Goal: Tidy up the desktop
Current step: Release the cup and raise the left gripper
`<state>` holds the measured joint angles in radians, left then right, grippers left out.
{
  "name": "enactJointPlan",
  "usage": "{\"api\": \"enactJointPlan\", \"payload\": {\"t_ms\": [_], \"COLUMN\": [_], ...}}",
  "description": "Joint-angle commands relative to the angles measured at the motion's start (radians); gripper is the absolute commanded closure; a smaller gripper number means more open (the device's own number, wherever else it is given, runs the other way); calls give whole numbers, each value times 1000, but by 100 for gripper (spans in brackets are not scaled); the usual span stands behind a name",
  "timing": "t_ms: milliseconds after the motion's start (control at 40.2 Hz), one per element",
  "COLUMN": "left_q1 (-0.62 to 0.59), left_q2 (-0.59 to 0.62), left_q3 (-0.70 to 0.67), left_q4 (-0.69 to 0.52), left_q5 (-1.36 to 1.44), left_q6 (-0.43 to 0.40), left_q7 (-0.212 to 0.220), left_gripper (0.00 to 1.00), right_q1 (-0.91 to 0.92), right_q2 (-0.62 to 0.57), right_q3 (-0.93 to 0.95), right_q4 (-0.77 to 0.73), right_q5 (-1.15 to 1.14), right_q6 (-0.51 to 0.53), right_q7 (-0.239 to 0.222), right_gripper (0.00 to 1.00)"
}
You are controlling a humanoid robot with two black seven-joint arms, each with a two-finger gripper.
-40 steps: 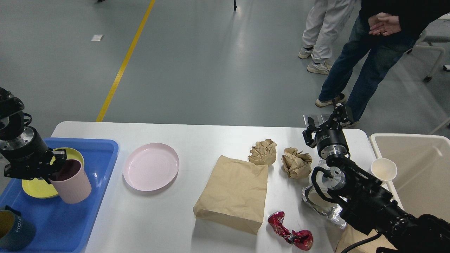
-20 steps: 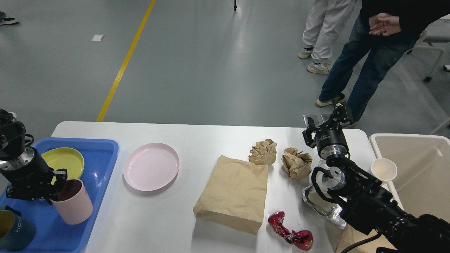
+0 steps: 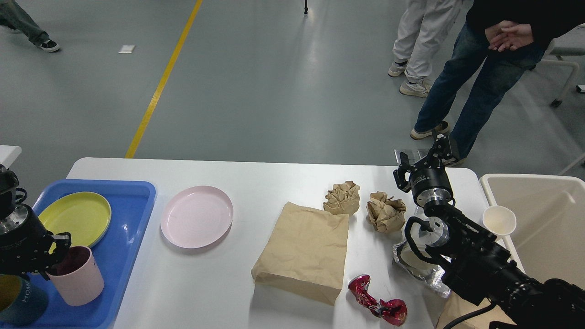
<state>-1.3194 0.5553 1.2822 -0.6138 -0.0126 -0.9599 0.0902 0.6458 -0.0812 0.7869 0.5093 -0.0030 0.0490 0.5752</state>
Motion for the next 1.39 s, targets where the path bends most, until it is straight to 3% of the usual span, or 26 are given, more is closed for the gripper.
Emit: {"api": "enactJointPlan", "payload": {"t_ms": [0,124,299,373,398,423,498,622,796,971,1244,1369], "left_q1": [2,8,9,9,8,8,5,-14,-104,-254,-624,-673], "left_q2": [-5,-9,-11,-9,-8,-8,-6,0,6,-18,-152,-187], "left_q3": [0,-1,-3,2,2,2,2,11,35,126,218,209], "left_q4": [2,5,3,3,3,3,0,-4,-6,-53,-182,-198], "left_q5": [-1,0,0,0,0,0,2,3,3,2,0,-3], "left_q6": [0,0,0,0,0,0,0,0,0,0,0,0], "left_q7": [0,-3,-3,-3,-3,-3,-1,-1,-3,-3,-4,-9], "left_gripper": [100,91,68,48,32,24,13,6,5,5,4,4], "right_q1": [0,0,0,0,0,0,0,0,0,0,0,0], "right_q2": [0,0,0,0,0,0,0,0,0,0,0,0], "right_q3": [0,0,0,0,0,0,0,0,0,0,0,0], "right_q4": [0,0,0,0,0,0,2,0,2,0,0,0], "right_q5": [0,0,1,0,0,0,0,0,1,1,0,1], "right_q6": [0,0,0,0,0,0,0,0,-1,0,0,0], "right_q7": [0,0,0,0,0,0,0,0,0,0,0,0], "right_gripper": [0,0,0,0,0,0,0,0,0,0,0,0]}}
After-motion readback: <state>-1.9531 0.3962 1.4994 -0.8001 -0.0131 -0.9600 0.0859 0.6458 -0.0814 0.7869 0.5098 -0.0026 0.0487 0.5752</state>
